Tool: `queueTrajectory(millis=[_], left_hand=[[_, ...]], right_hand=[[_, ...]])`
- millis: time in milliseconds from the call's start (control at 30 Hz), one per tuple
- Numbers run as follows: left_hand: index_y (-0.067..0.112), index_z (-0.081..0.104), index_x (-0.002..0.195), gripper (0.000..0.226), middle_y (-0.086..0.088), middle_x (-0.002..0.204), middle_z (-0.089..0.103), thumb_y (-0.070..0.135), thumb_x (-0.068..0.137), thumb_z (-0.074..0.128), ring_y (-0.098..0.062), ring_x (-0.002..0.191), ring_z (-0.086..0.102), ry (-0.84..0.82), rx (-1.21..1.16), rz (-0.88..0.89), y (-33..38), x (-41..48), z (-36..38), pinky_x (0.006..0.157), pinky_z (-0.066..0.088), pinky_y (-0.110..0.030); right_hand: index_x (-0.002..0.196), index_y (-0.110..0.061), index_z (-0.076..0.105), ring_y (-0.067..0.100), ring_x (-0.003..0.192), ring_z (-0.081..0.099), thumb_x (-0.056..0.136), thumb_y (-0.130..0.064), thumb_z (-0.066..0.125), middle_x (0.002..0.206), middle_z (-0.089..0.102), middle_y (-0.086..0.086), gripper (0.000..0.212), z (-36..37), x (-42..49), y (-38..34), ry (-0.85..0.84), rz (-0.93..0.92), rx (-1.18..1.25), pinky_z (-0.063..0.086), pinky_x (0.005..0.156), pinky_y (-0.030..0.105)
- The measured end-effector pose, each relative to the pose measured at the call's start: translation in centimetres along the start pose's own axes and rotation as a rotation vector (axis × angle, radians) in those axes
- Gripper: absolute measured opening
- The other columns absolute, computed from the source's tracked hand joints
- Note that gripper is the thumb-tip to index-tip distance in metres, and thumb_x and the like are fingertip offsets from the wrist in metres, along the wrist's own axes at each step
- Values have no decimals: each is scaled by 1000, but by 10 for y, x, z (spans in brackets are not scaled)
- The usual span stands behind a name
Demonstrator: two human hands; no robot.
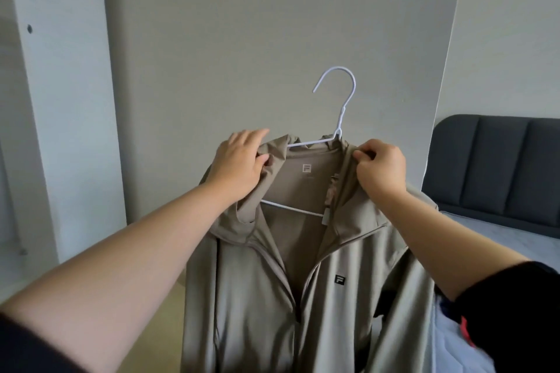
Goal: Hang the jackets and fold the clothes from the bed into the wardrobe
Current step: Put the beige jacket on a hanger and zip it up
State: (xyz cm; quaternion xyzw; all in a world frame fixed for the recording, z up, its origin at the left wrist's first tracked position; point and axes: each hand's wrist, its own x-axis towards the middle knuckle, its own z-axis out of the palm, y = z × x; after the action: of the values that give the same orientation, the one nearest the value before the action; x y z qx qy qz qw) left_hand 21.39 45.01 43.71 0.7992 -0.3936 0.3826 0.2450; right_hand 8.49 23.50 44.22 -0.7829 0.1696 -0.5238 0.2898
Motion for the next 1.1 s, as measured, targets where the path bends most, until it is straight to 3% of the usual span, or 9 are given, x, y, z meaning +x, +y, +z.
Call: queueTrajectory(millis=[67,133,267,400,467,567,767,1100], left_hand=[[16,52,87,14,-13,97,63,25,97,47,-35,94,56,-153,32,-112,2,5,3,67,36,-35],[17,48,76,22,-14,88,64,26,96,49,-35,86,57,-122,19,-179,5,8,8,60,29,-32],[16,47,73,24,-17,88,64,24,96,50,-37,83,56,26,2,-259,17,13,10,60,26,-31],[10,54,78,20,-18,87,65,21,95,52,-38,82,57,131,-28,-245,39,23,9,61,25,-31],[7,56,80,19,-18,86,65,19,95,53,-39,82,58,170,-56,-199,57,30,5,61,25,-31],[7,59,82,18,-19,87,66,17,95,53,-39,83,59,198,-84,-147,86,44,-6,63,26,-31],[6,58,83,16,-19,92,66,14,94,51,-38,87,58,286,-113,-104,139,86,-53,65,24,-31],[6,56,83,21,-19,91,65,17,98,46,-38,84,58,462,-194,-1,252,128,-123,66,27,-33]], right_hand=[[76,-16,61,19,73,53,87,-6,58,67,56,-4,15,-2,-2,2,-4,-11,7,33,65,24],[77,-14,62,20,73,52,88,-8,58,69,57,-1,13,-6,-2,6,-18,-12,-20,34,65,24],[81,-7,63,29,76,54,92,-16,55,76,61,9,16,-28,7,15,-77,49,-260,38,65,29],[73,-15,52,29,70,47,93,-18,45,74,57,7,21,-57,15,12,-97,24,-643,32,73,33],[76,-13,52,28,73,49,88,-13,44,81,60,8,14,-72,19,3,-83,10,-649,35,74,33],[100,-9,59,31,84,55,89,-10,40,94,63,9,22,-98,24,-13,-43,-52,-475,41,71,33],[84,-8,54,37,85,56,93,-10,43,90,63,17,14,-169,42,-49,263,-171,-606,33,69,36],[95,-6,61,32,98,54,85,-3,44,99,63,16,20,-296,61,-106,619,-175,-709,33,80,36]])
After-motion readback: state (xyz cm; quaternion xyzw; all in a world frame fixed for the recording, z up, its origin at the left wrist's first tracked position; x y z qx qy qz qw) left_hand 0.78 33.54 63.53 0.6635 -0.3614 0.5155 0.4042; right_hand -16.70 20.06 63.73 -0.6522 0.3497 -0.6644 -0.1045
